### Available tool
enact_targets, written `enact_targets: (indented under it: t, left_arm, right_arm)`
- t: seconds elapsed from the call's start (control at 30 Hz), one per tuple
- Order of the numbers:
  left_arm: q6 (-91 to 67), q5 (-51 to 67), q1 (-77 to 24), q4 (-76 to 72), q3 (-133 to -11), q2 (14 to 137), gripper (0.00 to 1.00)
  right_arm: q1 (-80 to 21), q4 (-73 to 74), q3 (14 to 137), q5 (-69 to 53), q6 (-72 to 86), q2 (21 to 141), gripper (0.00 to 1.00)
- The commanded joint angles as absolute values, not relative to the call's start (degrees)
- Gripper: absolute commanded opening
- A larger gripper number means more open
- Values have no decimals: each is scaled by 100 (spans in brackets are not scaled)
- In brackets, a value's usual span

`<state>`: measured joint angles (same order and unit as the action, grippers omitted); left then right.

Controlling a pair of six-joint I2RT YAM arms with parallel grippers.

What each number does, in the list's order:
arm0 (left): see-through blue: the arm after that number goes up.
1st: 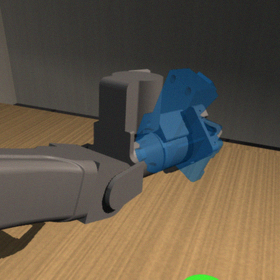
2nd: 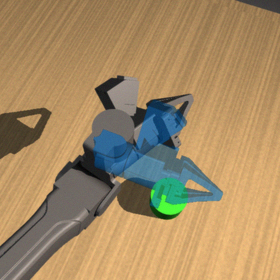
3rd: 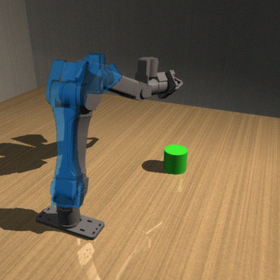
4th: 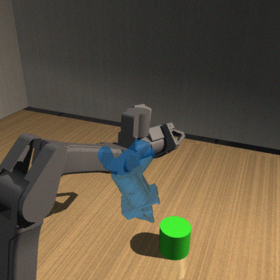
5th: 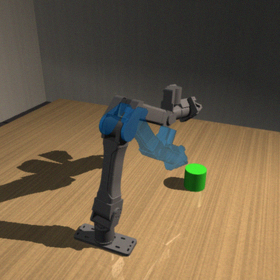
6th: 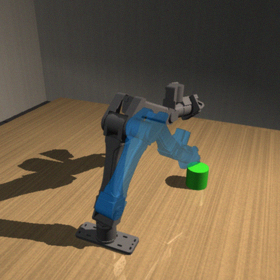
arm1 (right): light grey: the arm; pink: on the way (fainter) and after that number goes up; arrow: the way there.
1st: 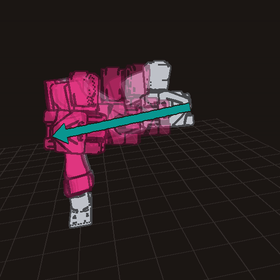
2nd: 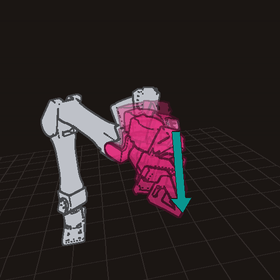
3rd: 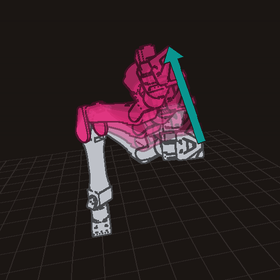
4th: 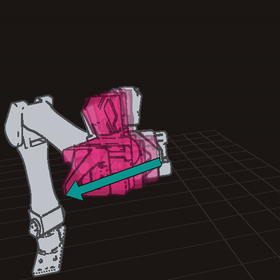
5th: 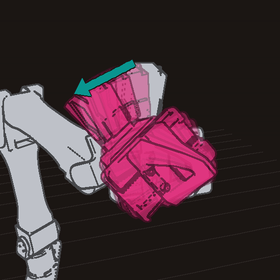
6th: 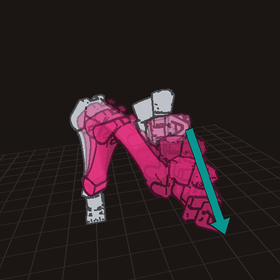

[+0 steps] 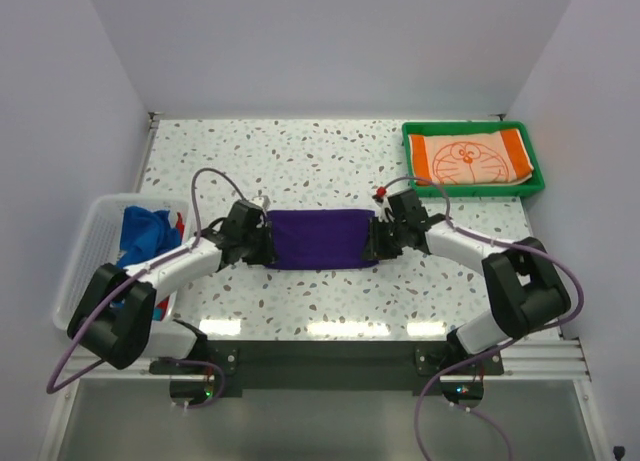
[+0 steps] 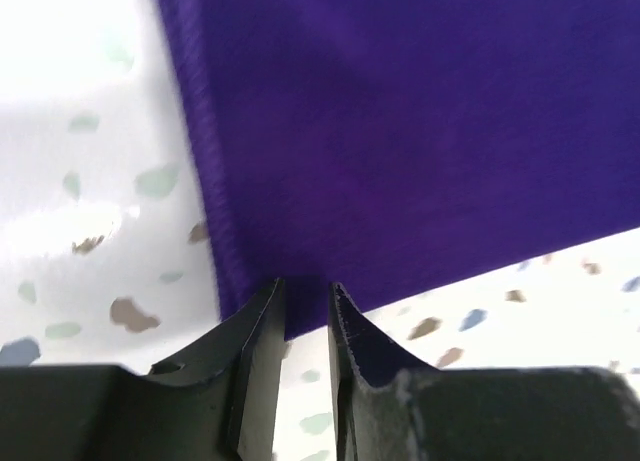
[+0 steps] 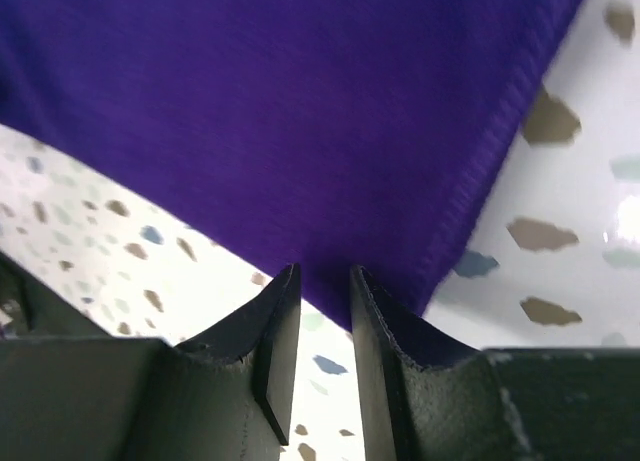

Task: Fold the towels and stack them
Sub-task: Fold the towel

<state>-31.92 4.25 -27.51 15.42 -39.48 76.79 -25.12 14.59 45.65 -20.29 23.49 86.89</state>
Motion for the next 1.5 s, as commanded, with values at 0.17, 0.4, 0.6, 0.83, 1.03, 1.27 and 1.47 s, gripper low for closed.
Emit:
enact_targets:
  t: [0.17,0.4,0.6,0.83,1.03,1.27,1.47]
  left_arm:
    - [-3752,-193,-2769,1300,-3191,7436,25]
    - [-3902,-449,-2768,2056,-3505,6584,41]
    - [-3762,-492,-2760,2058,-4533,6740,53]
    - [-3472,-624,-2602,1328,-5264,8242,48]
    - [-3445,-545,-2452,1055,-5537,9509,41]
    - [-3367,-755,-2250,1160,-5563,10090,40]
    - [-2875,-747,-2311,1678,-6326,9827,59]
  right_arm:
    - [-2435,1229,4131,-1310,2566,8587,28]
    - [-2127,1608,4508,-1414,2382,8086,29]
    - [-2074,1661,5448,-1529,2259,8401,29]
    - [-1715,950,6099,-1731,2399,9377,27]
    - [-1513,580,6232,-2003,2460,10273,25]
    - [-1213,448,6056,-1881,2426,10723,21]
    - [-1151,1324,6257,-1873,2286,9810,29]
